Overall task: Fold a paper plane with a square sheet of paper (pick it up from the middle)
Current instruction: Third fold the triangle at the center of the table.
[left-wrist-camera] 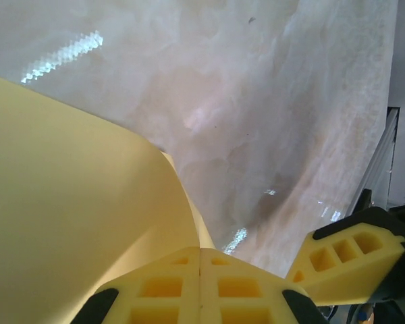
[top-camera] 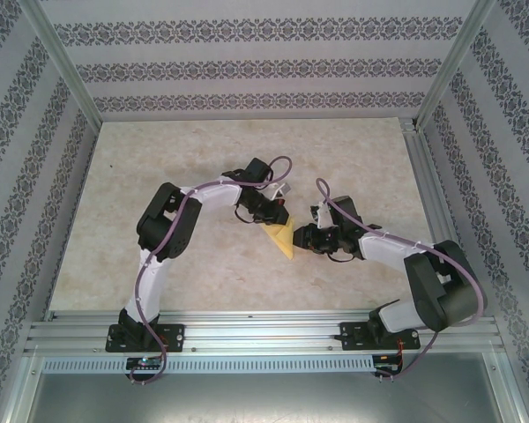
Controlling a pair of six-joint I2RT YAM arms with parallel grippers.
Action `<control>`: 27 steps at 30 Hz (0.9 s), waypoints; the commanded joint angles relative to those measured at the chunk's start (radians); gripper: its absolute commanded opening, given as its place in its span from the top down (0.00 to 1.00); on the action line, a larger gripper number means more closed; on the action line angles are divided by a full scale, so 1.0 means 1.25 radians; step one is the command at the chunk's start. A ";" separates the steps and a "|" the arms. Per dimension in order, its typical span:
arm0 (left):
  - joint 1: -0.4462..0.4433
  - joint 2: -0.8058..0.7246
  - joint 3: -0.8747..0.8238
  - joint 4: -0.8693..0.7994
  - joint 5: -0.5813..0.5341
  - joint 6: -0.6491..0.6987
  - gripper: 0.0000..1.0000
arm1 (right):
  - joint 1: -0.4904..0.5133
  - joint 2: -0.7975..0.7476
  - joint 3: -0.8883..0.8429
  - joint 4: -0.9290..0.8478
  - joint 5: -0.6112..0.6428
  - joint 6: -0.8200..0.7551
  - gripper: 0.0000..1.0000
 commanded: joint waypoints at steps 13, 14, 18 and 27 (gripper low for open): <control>0.034 0.052 0.108 -0.174 0.071 0.176 0.96 | 0.043 0.051 0.045 0.027 0.011 0.007 0.74; 0.036 0.055 0.111 -0.180 0.073 0.183 0.96 | 0.044 0.052 0.045 0.033 0.012 0.013 0.75; 0.043 0.075 0.125 -0.201 0.071 0.204 0.96 | 0.046 0.062 0.045 0.044 0.018 0.021 0.77; 0.049 0.088 0.144 -0.213 0.079 0.211 0.96 | 0.062 0.111 0.056 0.111 -0.006 0.067 0.78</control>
